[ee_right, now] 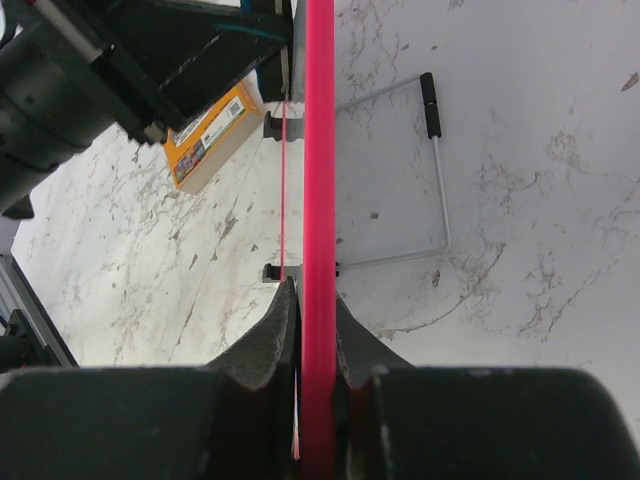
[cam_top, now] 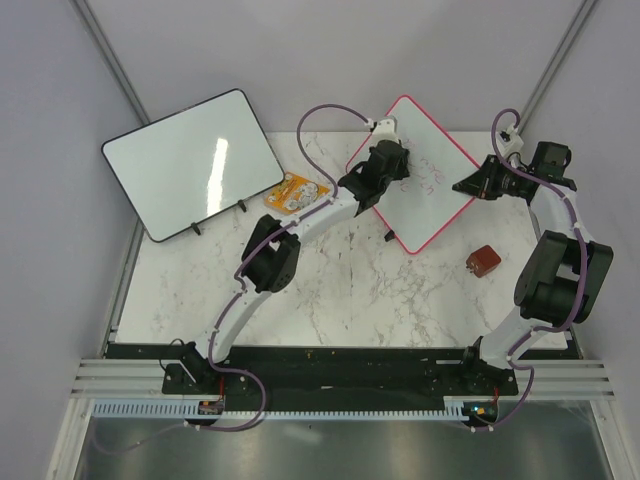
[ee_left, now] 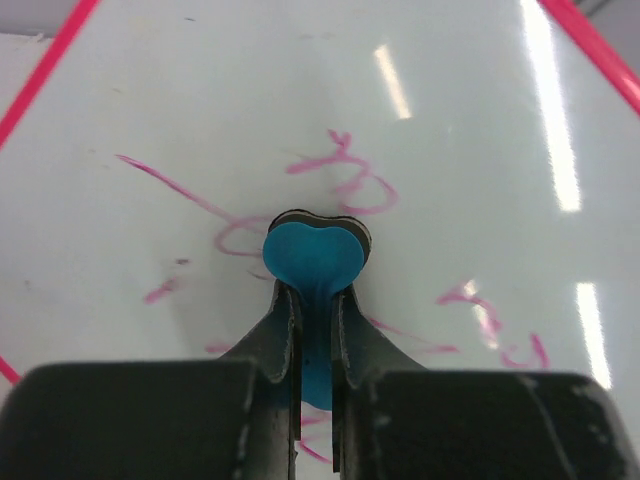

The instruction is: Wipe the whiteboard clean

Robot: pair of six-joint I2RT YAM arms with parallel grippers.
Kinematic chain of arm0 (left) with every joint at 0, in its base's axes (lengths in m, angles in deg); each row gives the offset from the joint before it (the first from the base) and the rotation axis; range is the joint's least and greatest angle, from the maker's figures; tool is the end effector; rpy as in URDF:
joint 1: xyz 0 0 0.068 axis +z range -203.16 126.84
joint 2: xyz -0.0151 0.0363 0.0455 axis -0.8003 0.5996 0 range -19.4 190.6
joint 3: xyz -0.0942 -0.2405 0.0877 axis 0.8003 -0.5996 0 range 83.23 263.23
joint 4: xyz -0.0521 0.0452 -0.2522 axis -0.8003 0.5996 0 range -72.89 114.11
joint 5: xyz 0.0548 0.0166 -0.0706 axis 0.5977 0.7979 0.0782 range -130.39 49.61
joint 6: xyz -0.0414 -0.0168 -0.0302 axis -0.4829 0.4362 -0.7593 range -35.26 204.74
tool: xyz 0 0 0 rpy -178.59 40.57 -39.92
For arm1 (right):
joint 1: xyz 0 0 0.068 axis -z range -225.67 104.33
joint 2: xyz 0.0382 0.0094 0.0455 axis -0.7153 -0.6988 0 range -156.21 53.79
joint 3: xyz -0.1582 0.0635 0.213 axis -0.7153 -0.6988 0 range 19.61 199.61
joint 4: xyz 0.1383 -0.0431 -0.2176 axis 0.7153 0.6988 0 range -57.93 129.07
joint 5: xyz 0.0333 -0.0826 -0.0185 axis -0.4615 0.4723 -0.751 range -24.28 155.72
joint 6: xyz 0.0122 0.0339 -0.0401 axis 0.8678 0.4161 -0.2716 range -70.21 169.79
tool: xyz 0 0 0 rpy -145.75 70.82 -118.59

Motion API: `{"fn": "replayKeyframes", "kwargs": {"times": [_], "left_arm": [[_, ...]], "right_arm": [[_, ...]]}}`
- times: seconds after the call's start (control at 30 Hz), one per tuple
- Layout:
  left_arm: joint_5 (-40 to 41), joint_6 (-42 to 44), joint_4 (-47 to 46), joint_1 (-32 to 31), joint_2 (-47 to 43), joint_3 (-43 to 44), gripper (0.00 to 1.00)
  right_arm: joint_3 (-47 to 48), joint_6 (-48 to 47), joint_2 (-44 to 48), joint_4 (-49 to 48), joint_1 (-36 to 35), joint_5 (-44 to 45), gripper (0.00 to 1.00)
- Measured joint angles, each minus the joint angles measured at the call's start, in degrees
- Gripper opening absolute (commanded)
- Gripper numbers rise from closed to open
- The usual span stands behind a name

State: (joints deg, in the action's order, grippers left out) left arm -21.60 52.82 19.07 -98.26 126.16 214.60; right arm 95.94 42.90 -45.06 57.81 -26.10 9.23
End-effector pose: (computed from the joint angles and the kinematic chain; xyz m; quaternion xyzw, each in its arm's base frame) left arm 0.4269 -0.4123 0.2308 -0.0070 0.7948 -0.2670 0.5450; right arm 0.3607 -0.0967 0.2660 -0.0767 0.8367 0.3586 0.4067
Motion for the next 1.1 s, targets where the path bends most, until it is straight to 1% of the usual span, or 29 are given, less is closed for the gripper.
{"fn": "replayKeyframes", "kwargs": {"times": [0.1, 0.3, 0.4, 0.5, 0.6, 0.7, 0.93, 1.03, 1.1], "left_arm": [[0.26, 2.25, -1.42, -2.82, -0.48, -0.17, 0.02], [-2.29, 5.05, -3.52, -7.87, -2.73, -2.47, 0.02], [-0.68, 5.2, -3.91, -9.66, -3.1, -3.04, 0.02], [0.37, 4.2, -3.82, -9.88, -3.1, -3.04, 0.02], [-0.24, 0.98, -3.37, -8.61, -3.13, -3.04, 0.02], [-2.6, -3.69, -2.54, -6.91, -3.26, -3.13, 0.02], [-8.33, -13.44, -1.38, 1.25, -2.84, -3.45, 0.02], [-9.46, -15.23, 0.24, 4.83, 0.22, 0.63, 0.02], [-9.92, -15.52, 1.07, 5.92, 1.95, 3.21, 0.02]], "right_arm": [[0.0, 0.07, -0.07, 0.26, 0.04, 0.5, 0.0], [0.33, -0.33, -0.13, 0.9, 0.04, 0.68, 0.0], [0.39, -0.48, -0.15, 0.96, 0.02, 0.7, 0.0], [0.57, -0.59, -0.26, 1.05, -0.04, 0.72, 0.0], [0.7, -0.57, -0.37, 1.01, -0.09, 0.83, 0.0], [0.81, -0.55, -0.48, 0.94, -0.17, 0.85, 0.0], [1.4, -0.59, -0.48, 0.79, -1.18, 0.87, 0.0], [1.49, -0.31, -0.48, 0.59, -1.53, 1.31, 0.0], [1.49, -0.2, -0.5, 0.63, -1.53, 1.38, 0.0]]}}
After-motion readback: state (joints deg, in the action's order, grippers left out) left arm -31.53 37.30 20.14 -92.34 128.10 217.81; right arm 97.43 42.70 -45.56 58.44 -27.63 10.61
